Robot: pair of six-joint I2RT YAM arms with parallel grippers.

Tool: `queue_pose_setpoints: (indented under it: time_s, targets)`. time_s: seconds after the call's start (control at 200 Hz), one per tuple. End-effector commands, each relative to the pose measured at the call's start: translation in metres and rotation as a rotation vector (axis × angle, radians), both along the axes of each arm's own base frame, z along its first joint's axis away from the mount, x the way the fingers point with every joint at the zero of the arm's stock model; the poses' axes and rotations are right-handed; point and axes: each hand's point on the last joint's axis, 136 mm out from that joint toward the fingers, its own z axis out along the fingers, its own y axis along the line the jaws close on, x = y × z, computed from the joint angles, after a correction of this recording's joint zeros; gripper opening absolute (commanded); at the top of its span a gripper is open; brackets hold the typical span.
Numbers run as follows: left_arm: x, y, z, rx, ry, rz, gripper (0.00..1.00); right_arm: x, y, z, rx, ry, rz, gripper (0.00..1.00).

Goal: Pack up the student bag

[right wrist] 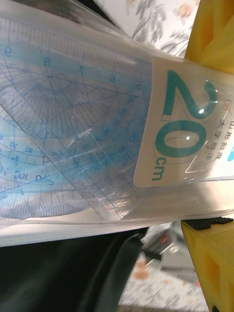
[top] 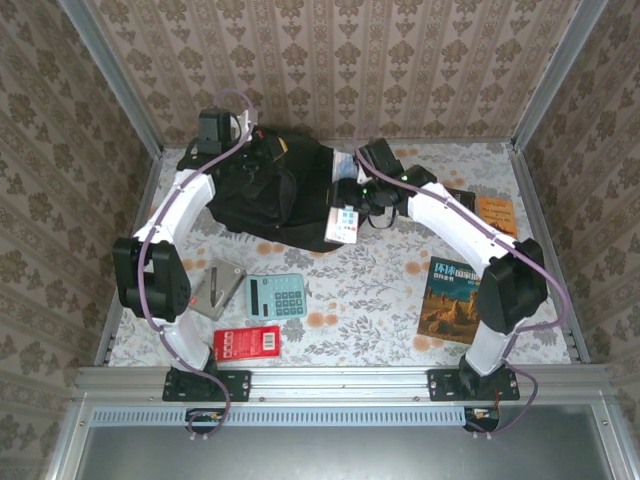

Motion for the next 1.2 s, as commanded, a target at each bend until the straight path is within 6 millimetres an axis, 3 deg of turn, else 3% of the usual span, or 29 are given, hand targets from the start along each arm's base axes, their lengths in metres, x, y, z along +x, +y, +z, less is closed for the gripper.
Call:
queue_pose_setpoints:
  time_s: [0.0, 0.23, 0.4, 0.515, 0.79, 1.02, 1.19]
  targets:
    - [-0.005, -0.014, 0.033, -0.028, -0.077, -0.061, 0.0, 0.03, 0.012, 0.014, 0.14, 0.027, -0.086, 0.68]
    - [-0.017, -0.041, 0.065, -0.027, -0.123, -0.141, 0.02, 0.078, 0.009, -0.003, 0.206, 0.071, -0.253, 0.67]
    - [-0.023, -0.052, 0.094, -0.026, -0.172, -0.169, 0.02, 0.094, -0.002, -0.019, 0.188, 0.081, -0.357, 0.66]
    - [-0.024, -0.06, 0.106, -0.023, -0.191, -0.19, 0.02, 0.102, 0.005, -0.022, 0.203, 0.092, -0.36, 0.66]
    - [-0.024, -0.085, 0.109, -0.031, -0.194, -0.238, 0.02, 0.096, 0.035, -0.034, 0.256, 0.178, -0.305, 0.66]
    - [-0.026, -0.102, 0.114, -0.057, -0.197, -0.266, 0.02, 0.093, 0.044, -0.054, 0.284, 0.254, -0.352, 0.7]
    - [-0.026, -0.11, 0.113, -0.067, -0.188, -0.274, 0.02, 0.093, 0.064, -0.052, 0.329, 0.27, -0.354, 0.71]
